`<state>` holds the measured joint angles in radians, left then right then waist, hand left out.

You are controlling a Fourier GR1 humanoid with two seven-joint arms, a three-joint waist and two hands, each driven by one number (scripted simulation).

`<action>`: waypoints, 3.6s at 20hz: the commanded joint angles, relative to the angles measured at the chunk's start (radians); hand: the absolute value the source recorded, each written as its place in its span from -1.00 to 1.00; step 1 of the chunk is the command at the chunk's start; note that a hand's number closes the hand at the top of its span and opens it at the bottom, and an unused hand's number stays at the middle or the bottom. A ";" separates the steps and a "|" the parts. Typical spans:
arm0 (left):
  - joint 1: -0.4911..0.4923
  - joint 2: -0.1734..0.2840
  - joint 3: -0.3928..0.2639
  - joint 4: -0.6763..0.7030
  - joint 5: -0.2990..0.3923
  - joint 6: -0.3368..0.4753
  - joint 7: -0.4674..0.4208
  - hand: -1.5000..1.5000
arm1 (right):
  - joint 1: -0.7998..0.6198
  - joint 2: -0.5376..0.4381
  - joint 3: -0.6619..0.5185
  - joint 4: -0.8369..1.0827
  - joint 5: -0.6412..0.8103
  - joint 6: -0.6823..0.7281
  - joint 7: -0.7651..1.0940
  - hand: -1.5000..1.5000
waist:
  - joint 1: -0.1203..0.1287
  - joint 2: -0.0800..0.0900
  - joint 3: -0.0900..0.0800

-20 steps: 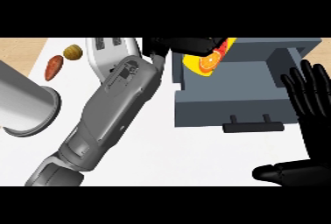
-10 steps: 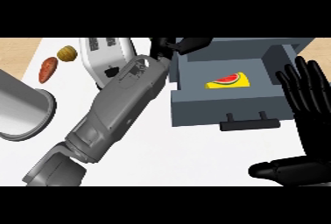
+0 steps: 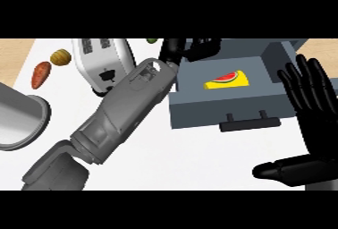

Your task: Pick up the cup, place it into the drawer and close the drawer

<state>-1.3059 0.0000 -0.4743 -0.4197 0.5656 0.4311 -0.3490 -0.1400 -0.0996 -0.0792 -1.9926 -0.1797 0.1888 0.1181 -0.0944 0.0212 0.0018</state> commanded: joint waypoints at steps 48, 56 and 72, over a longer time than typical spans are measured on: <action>0.864 0.441 0.099 -1.015 0.253 -0.061 0.016 -1.00 | 0.122 -0.161 0.132 0.023 0.402 0.163 -0.087 1.00 | 0.125 -0.026 -0.002; 1.008 0.540 0.171 -1.068 0.281 -0.196 0.001 -1.00 | 0.002 -0.247 0.276 0.231 0.761 0.098 -0.207 1.00 | 0.136 -0.019 -0.002; 1.201 0.572 0.385 -1.115 0.273 -0.408 0.027 -1.00 | -0.258 -0.104 0.289 0.917 1.018 -0.119 -0.392 -1.00 | 0.106 -0.020 -0.001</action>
<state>-0.1421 0.5647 -0.1421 -1.4970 0.8368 0.0541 -0.3552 -0.3292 -0.2277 0.2275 -1.2168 0.8055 0.0893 -0.2450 0.0143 0.0019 0.0002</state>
